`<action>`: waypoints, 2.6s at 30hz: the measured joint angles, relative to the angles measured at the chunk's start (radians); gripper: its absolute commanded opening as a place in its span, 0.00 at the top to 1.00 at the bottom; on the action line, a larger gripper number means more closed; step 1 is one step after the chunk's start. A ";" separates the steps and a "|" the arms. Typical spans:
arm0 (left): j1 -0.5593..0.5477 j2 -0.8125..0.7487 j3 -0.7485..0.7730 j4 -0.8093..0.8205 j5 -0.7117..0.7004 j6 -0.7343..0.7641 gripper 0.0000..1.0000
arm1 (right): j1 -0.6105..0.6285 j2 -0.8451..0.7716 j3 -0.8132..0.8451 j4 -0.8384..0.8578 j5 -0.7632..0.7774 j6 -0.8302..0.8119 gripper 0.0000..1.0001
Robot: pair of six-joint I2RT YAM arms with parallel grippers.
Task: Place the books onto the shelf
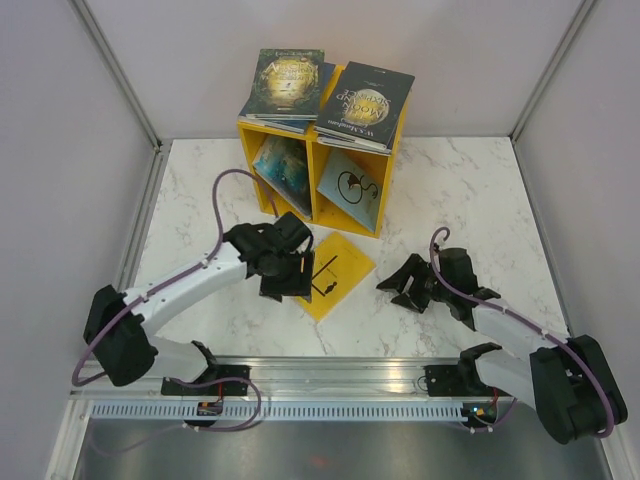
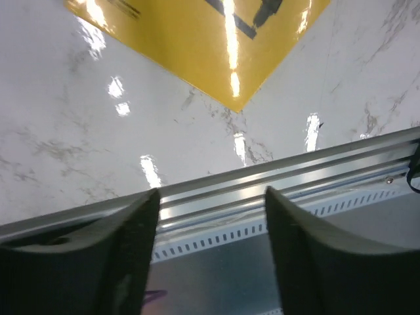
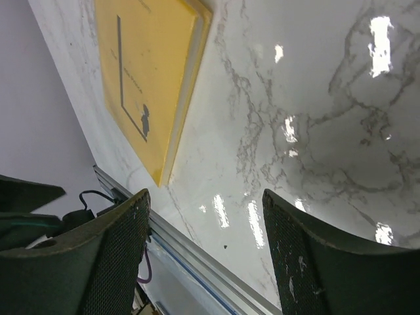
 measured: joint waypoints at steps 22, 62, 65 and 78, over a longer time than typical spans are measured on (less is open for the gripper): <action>0.444 0.310 -0.015 0.607 0.354 0.386 0.02 | 0.000 0.204 0.054 0.018 -0.066 -0.004 0.26; 0.256 0.185 -0.600 1.455 0.709 -0.089 0.06 | 0.109 0.193 0.055 0.173 -0.012 0.074 1.00; 0.256 0.085 -0.613 1.432 0.705 -0.089 0.06 | 0.110 0.078 0.050 0.077 -0.005 0.085 1.00; 0.248 -0.121 -0.614 1.368 0.703 -0.097 0.14 | 0.111 -0.229 0.050 0.177 -0.152 0.307 1.00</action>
